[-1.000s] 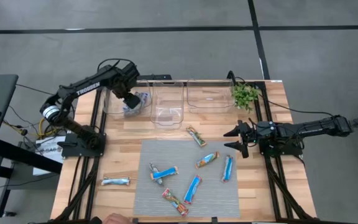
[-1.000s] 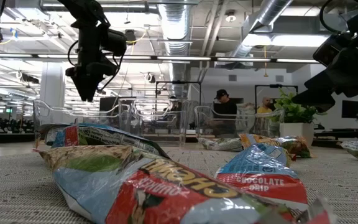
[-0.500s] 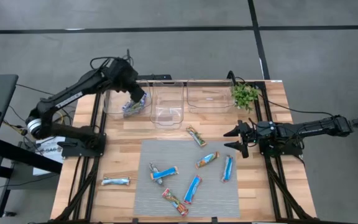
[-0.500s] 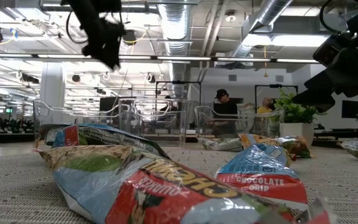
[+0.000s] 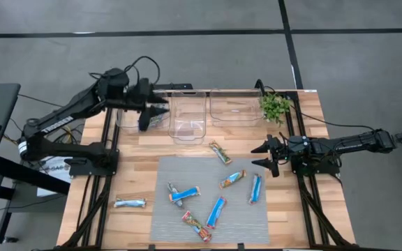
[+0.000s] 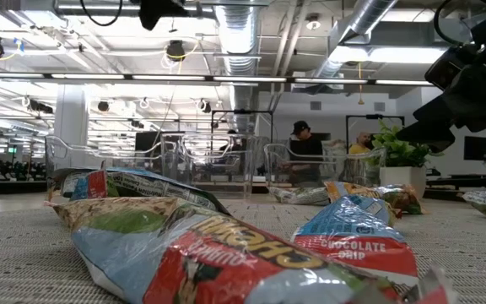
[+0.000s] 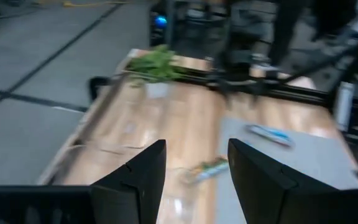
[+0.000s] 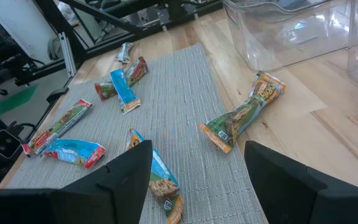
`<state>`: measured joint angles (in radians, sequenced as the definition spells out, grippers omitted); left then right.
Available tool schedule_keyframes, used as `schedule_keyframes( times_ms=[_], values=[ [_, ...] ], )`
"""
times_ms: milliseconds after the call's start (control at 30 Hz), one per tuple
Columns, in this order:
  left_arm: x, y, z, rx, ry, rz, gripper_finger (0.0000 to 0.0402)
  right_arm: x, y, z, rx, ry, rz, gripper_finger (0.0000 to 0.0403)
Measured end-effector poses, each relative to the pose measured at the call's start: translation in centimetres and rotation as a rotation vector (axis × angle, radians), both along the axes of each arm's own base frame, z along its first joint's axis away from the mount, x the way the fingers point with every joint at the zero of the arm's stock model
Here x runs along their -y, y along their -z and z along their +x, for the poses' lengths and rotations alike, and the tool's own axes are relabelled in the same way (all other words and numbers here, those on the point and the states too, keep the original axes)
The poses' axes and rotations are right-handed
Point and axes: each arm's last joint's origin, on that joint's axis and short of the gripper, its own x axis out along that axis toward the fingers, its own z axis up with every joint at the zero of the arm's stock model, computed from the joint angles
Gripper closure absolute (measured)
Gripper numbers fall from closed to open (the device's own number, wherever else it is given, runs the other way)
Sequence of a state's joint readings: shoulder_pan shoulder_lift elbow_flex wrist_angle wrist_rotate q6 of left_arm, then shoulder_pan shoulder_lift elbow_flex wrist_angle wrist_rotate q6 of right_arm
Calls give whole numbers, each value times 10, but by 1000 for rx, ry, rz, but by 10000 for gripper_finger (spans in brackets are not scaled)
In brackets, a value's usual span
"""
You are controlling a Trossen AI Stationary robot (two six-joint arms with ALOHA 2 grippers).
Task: Pick and place Granola Bars by type
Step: Put the yellow granola bar into the center transparent bin
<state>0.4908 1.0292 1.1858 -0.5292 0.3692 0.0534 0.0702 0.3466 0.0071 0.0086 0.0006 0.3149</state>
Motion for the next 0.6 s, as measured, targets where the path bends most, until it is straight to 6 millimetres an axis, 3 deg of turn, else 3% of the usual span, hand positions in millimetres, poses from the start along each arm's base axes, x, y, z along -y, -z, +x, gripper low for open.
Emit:
schedule_keyframes(
  times_ms=[133,333,600],
  values=[
    [30,-2,4,0,148,-11,236,0,0,0,0,0,0,154],
    [91,2,13,-35,463,-20,236,0,0,0,0,0,0,154],
    [164,4,-3,-74,845,-35,237,0,0,0,0,0,0,154]
  ],
)
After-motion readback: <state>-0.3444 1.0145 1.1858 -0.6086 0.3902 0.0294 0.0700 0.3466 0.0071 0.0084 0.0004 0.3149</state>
